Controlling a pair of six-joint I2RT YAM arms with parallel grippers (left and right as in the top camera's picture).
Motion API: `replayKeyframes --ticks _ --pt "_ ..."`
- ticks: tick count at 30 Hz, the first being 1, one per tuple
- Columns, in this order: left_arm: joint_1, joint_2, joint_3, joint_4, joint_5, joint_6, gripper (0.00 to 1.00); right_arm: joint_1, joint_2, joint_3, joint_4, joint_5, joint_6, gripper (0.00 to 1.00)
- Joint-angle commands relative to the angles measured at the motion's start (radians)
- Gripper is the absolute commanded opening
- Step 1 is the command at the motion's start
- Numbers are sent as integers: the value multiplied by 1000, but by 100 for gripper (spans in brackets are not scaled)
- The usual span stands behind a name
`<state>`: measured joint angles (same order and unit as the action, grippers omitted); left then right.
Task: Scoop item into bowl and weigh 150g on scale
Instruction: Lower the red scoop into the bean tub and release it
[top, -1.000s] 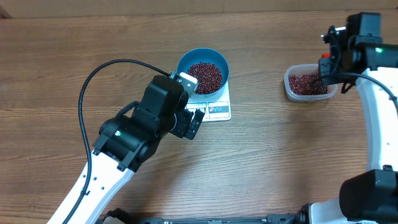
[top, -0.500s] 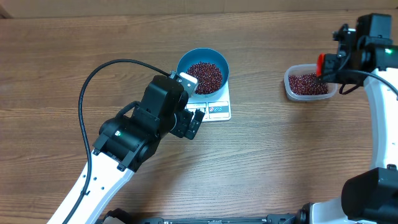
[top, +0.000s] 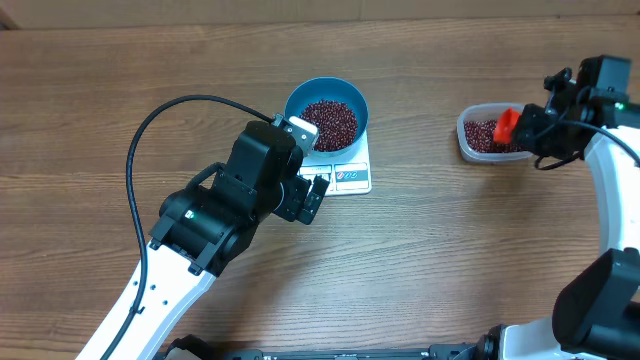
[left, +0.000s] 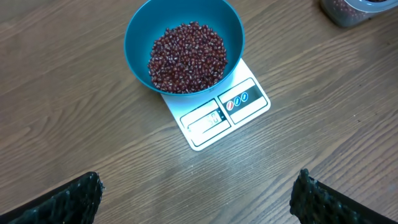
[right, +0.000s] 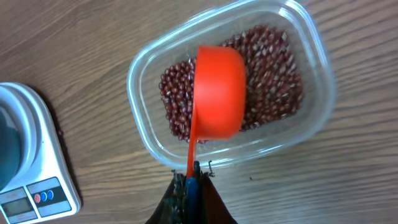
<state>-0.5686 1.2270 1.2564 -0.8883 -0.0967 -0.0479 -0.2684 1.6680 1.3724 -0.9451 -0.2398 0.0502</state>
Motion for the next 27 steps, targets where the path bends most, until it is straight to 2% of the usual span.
replayKeyframes --ticks 1,5,7,16,27 --pt "6 3 15 2 12 19 100 -3 -17 -53 42 -28 52 4" --pt "6 3 15 2 12 19 100 -3 -17 -94 63 -27 55 6" --pt "6 3 15 2 12 19 100 -3 -16 -105 66 -24 55 15" --pt "6 3 15 2 12 19 99 -3 -16 -108 69 -23 54 40" --pt "6 3 15 2 12 19 100 -3 -16 -108 54 68 49 74"
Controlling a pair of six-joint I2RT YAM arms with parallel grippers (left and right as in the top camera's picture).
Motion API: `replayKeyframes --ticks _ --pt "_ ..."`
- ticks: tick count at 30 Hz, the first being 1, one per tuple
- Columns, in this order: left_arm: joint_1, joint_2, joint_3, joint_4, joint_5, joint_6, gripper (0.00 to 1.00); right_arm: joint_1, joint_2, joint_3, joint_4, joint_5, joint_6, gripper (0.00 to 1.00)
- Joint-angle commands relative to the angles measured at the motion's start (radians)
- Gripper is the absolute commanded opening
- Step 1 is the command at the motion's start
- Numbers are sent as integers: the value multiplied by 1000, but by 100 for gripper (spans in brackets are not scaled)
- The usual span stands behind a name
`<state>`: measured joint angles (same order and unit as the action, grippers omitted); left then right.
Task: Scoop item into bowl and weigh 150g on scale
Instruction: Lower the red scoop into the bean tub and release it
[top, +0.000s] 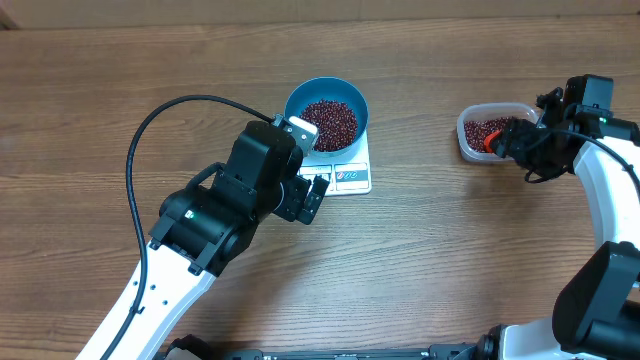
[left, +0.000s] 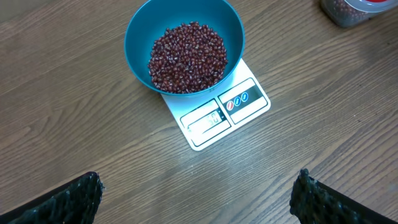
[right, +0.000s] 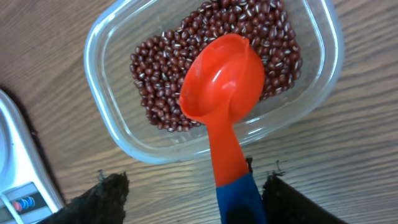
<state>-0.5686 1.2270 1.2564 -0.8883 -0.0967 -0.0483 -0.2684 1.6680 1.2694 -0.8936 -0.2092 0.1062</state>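
Observation:
A blue bowl (top: 327, 112) heaped with red beans (left: 186, 56) stands on the white scale (left: 217, 118). At the right is a clear plastic tub (right: 118, 134) of red beans (right: 155, 87). An orange scoop (right: 224, 78) with a blue handle lies in the tub, cup up and empty, its handle sticking out over the rim. My right gripper (right: 193, 186) is open around that handle, which lies close to the right finger. Below the scale, my left gripper (left: 196, 186) is open over bare wood, holding nothing.
The wooden table (top: 480, 260) spreads all around. My left arm's black cable (top: 150, 130) loops over the table at the left. A narrow strip of wood separates the scale from the tub (top: 490, 130).
My right gripper was shut on the scoop's handle with the scoop turned cup-down over the tub. Now it is open and the scoop lies cup-up in the tub. The left arm has not moved.

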Motion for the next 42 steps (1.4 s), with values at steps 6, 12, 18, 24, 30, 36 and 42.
replayKeyframes --ticks 6,12,18,24,30,36,42 --pt "6 3 15 2 12 19 100 -3 -16 -5 -3 82 -61 92" --pt "6 3 15 2 12 19 99 -3 -17 -4 -9 85 -156 100" --pt "6 3 15 2 12 19 100 0 -21 51 -73 85 -204 100" --pt "6 3 15 2 12 19 100 18 -44 117 -160 86 -406 100" --pt "6 3 15 2 12 19 100 20 -53 119 -160 85 -410 100" --pt "6 3 15 2 12 19 99 20 -53 119 -160 84 -410 100" --pt "6 3 15 2 12 19 100 20 -53 119 -160 84 -410 100"
